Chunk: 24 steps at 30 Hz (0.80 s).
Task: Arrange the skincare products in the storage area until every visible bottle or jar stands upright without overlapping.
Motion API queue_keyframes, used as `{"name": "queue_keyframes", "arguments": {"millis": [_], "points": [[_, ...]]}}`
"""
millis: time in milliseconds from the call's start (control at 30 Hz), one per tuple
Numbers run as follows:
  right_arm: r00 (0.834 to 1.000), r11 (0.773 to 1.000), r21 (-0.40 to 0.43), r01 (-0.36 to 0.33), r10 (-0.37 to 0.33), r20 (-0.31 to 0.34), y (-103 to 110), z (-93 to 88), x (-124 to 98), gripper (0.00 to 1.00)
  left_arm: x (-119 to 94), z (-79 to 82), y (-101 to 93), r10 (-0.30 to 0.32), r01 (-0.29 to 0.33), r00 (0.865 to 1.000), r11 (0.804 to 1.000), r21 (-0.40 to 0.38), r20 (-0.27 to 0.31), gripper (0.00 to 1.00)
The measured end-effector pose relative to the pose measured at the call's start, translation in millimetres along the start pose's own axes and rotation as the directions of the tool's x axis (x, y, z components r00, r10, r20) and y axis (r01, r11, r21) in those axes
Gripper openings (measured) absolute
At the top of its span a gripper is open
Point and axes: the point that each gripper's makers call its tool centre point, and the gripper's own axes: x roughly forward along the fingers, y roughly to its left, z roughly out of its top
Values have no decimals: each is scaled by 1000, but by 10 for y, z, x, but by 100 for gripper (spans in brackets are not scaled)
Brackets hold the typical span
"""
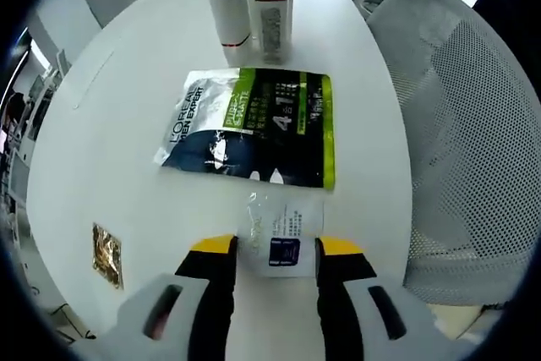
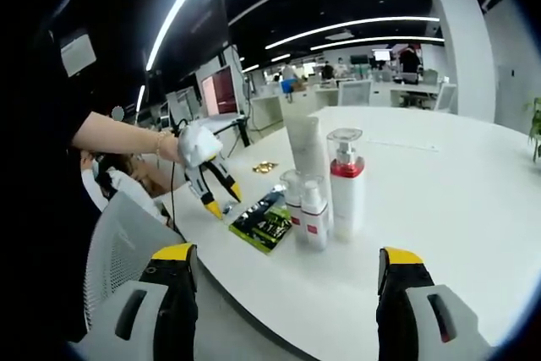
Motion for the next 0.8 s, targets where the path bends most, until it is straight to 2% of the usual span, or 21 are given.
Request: {"name": "queue_keyframes", "arguments": {"millis": [333,467,533,567,733,800], "points": [[1000,1000,-3,-4,4,-1,5,-4,1,91,-29,-20,38,26,-26,1000,999,-18,3,40],[1000,1000,-4,-6,6,0,11,-2,0,91,-87,12,77,53,-51,998,996,-69,32,43],[1000,1000,-6,-8,8,0,19,0,-1,91,-111,32,106,67,-59,996,991,-121,65,45],[1000,1000,-7,-9,9,1,22,1,-1,91,-167,101,94,77,-65,994,988,-143,82,46],[1000,1000,-13,-13,13,3,31,1,-6,90,-236,74,103,114,-99,990,981,-165,81,50],[1000,1000,-20,-18,18,0,36,-10,-4,90,-302,110,75,130,-105,986,971,-213,105,52]]}}
